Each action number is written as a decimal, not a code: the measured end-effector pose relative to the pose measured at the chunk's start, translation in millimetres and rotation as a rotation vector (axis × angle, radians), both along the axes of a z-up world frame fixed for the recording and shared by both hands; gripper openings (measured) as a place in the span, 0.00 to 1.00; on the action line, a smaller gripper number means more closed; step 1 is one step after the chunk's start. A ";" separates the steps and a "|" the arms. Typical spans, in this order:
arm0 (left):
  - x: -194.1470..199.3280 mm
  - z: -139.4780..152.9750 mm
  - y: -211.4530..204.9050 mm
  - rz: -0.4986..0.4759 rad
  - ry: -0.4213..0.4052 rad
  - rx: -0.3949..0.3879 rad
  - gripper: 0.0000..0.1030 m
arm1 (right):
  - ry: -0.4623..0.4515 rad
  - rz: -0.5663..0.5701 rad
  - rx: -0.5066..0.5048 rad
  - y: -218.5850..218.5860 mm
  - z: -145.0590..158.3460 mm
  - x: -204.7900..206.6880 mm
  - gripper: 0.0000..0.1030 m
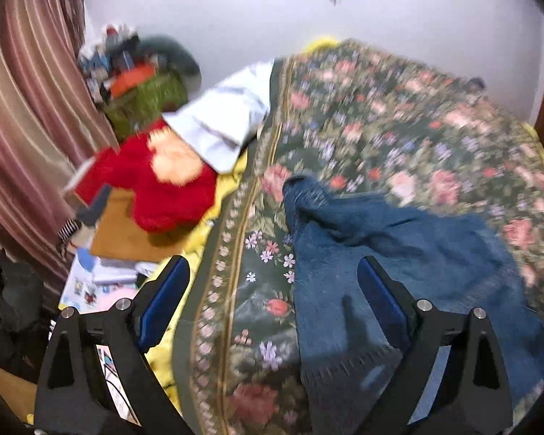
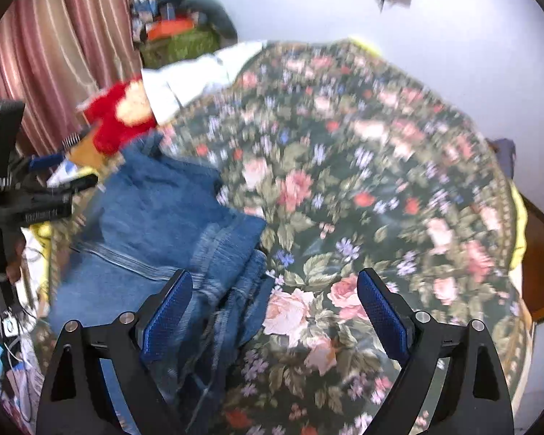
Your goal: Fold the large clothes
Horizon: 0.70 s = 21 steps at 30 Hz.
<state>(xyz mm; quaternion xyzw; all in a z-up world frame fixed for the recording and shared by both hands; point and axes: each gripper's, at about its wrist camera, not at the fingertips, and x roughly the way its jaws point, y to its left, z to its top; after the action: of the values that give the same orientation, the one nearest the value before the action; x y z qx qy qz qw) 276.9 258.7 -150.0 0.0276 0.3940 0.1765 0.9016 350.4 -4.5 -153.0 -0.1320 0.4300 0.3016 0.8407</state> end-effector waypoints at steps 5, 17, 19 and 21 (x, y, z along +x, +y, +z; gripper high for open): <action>-55.9 55.3 -25.3 -0.032 -0.153 -0.035 0.92 | -0.104 -0.009 0.143 -21.0 60.7 -38.8 0.88; -195.4 160.7 -99.3 -0.088 -0.536 -0.068 0.92 | -0.474 -0.002 0.388 -67.6 175.3 -174.7 0.88; -215.8 166.7 -109.6 -0.086 -0.576 -0.060 0.92 | -0.520 -0.007 0.414 -75.8 183.0 -197.8 0.88; -231.6 168.6 -119.4 -0.072 -0.601 -0.043 0.92 | -0.545 -0.010 0.434 -81.7 186.9 -215.9 0.89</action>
<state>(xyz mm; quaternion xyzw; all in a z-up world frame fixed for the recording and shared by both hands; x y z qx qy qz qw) 45.3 139.2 18.5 -0.0311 0.1121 0.1360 0.9839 134.5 -86.3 33.9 -0.0236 0.1164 0.3354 0.9346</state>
